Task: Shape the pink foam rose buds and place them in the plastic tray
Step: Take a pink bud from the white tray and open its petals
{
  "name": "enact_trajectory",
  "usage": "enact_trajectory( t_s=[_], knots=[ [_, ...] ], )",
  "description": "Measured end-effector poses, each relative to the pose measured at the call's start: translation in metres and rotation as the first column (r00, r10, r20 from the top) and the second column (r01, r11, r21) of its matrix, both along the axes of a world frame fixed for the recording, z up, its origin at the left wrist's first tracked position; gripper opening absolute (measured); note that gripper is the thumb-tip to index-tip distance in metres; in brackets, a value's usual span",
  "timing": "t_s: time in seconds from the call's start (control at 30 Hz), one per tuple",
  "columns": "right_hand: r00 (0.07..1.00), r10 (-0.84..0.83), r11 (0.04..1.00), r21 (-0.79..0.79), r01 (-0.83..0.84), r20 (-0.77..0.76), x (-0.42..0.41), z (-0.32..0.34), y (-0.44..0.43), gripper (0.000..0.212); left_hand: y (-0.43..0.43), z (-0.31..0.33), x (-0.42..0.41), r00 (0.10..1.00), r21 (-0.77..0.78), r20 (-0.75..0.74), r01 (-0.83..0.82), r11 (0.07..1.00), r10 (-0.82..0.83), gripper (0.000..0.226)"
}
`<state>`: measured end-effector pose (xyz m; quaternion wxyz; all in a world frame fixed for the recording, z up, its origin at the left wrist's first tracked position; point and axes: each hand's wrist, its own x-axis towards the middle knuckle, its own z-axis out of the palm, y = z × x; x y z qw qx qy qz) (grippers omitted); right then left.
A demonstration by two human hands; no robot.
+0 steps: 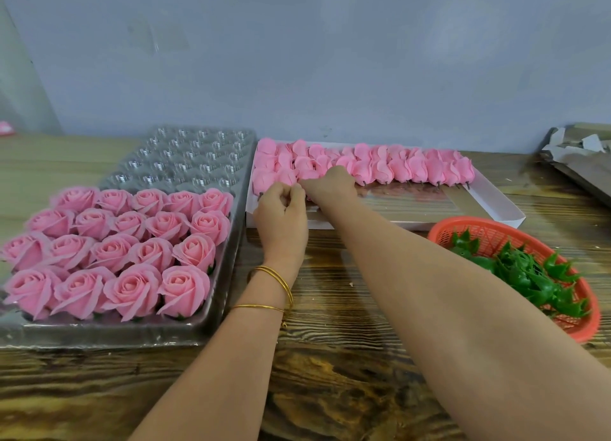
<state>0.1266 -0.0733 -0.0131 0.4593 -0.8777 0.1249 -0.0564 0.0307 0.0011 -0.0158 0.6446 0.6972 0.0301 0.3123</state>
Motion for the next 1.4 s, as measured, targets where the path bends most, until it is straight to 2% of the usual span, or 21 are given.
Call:
enact_trajectory(
  t_s=[0.33, 0.5, 0.73, 0.9, 1.07, 1.2, 1.27, 1.4],
  knots=[
    [0.999, 0.034, 0.999, -0.035, -0.034, 0.015, 0.001, -0.001, -0.002, 0.029, 0.001, 0.0, 0.0, 1.0, 0.008, -0.009, -0.012, 1.0, 0.012, 0.041],
    [1.0, -0.016, 1.0, 0.019, 0.016, 0.022, -0.001, 0.001, -0.004, 0.032, 0.003, 0.001, 0.001, 0.999, -0.022, -0.032, -0.025, 0.999, 0.024, 0.041],
    [0.999, -0.032, 0.998, 0.056, 0.034, -0.039, -0.006, 0.012, -0.011, 0.029, 0.005, 0.0, 0.006, 0.996, -0.04, -0.071, -0.056, 0.998, 0.053, 0.038],
    [0.997, -0.014, 0.997, 0.071, 0.019, -0.07, -0.01, 0.016, -0.016, 0.039, 0.005, 0.0, 0.006, 0.995, -0.054, -0.089, -0.047, 0.997, 0.042, 0.037],
    [0.999, -0.013, 0.998, 0.061, 0.015, -0.041, -0.019, 0.023, -0.021, 0.027, 0.007, -0.002, 0.007, 0.994, -0.079, -0.106, -0.028, 0.996, 0.019, 0.028],
    [0.997, -0.02, 0.972, 0.234, 0.002, 0.073, -0.033, 0.04, -0.023, 0.026, 0.008, -0.003, 0.007, 0.991, -0.117, -0.123, 0.036, 0.993, -0.051, 0.028],
    [0.993, 0.014, 0.943, 0.329, -0.052, 0.116, -0.043, 0.046, -0.022, 0.018, 0.007, -0.002, 0.005, 0.983, -0.14, -0.149, 0.083, 0.987, -0.103, 0.028],
    [0.975, 0.087, 0.891, 0.422, -0.168, 0.203, -0.065, 0.046, -0.021, 0.013, 0.004, 0.004, 0.003, 0.952, -0.377, -0.117, 0.222, 0.899, -0.283, 0.018]
  ],
)
